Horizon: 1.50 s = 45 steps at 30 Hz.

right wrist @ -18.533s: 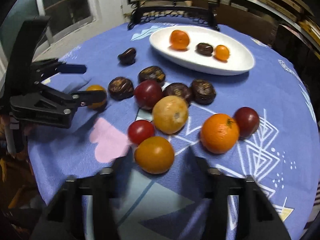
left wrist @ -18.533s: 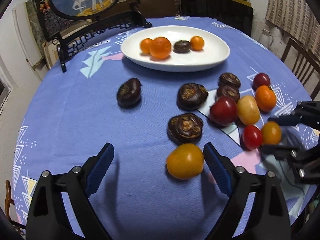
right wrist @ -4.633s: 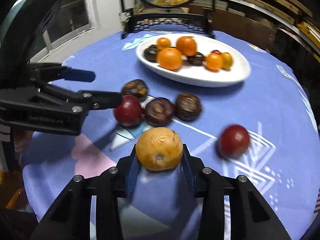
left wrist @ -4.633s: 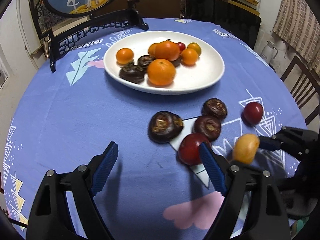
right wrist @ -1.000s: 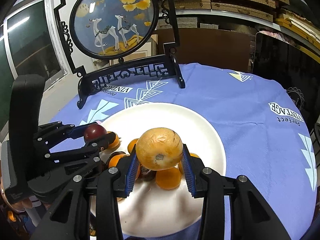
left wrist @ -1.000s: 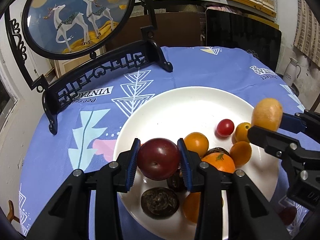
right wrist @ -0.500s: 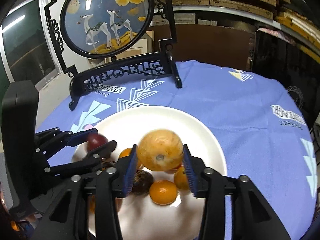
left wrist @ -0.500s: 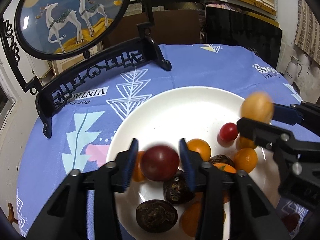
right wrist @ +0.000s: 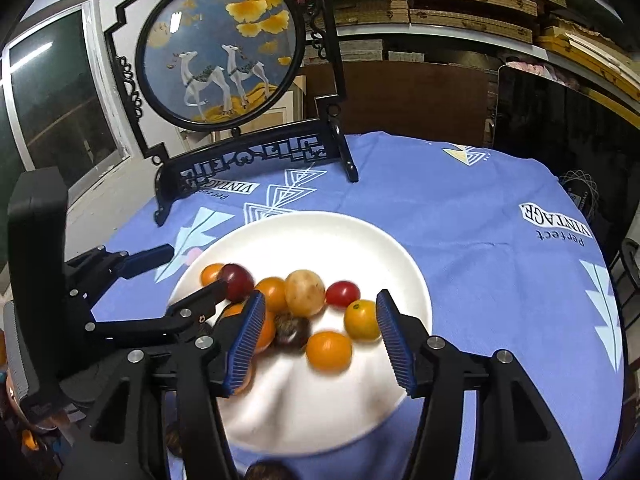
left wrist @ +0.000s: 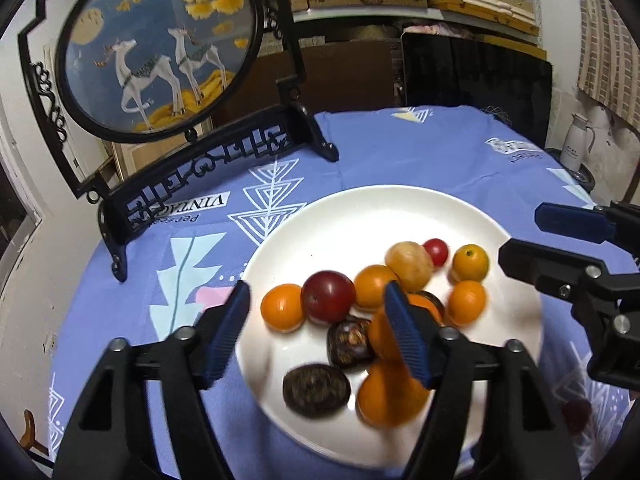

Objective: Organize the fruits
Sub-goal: 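Lower both tomatoes onto the white plate and open both tools, then grasp a dark mangosteen with the left tool while the right tool grasps a red tomato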

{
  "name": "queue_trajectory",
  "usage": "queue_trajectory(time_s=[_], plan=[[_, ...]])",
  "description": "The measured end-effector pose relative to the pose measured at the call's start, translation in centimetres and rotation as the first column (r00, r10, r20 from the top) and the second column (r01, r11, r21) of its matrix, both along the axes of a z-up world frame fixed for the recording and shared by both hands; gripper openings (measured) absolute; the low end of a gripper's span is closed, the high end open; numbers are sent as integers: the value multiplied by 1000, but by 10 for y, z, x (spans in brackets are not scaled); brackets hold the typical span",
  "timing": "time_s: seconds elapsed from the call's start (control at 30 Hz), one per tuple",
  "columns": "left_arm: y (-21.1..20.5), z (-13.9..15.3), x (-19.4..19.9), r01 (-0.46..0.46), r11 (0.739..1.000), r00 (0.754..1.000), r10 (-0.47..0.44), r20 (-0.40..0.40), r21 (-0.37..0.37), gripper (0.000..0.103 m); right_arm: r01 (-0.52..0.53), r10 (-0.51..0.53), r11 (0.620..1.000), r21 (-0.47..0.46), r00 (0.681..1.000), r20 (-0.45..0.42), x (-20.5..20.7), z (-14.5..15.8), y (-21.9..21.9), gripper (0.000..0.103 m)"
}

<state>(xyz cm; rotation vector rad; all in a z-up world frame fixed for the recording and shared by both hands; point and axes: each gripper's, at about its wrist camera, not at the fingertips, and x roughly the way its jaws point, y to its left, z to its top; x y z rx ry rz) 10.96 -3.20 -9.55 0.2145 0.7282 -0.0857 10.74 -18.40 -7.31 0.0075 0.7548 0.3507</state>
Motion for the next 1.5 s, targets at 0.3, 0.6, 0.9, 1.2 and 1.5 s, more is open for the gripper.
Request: queue_trajectory(time_s=[0.3, 0.6, 0.9, 1.2, 1.5], plan=[[-3, 18, -75, 77, 997, 995, -77, 59, 3, 78, -42, 43, 999, -21, 998, 37, -72, 15, -4, 70], [7, 5, -126, 104, 995, 994, -104, 44, -2, 81, -71, 75, 995, -76, 996, 43, -139, 2, -18, 71], [41, -41, -156, 98, 995, 994, -97, -49, 18, 84, -105, 107, 955, -277, 994, -7, -173, -53, -28, 72], [46, -57, -145, 103, 995, 990, -102, -99, 11, 84, -104, 87, 949, -299, 994, -67, -143, -78, -25, 71], [26, -69, -129, 152, 988, 979, -146, -143, 36, 84, -99, 74, 941, -323, 993, -88, -134, -88, -21, 40]])
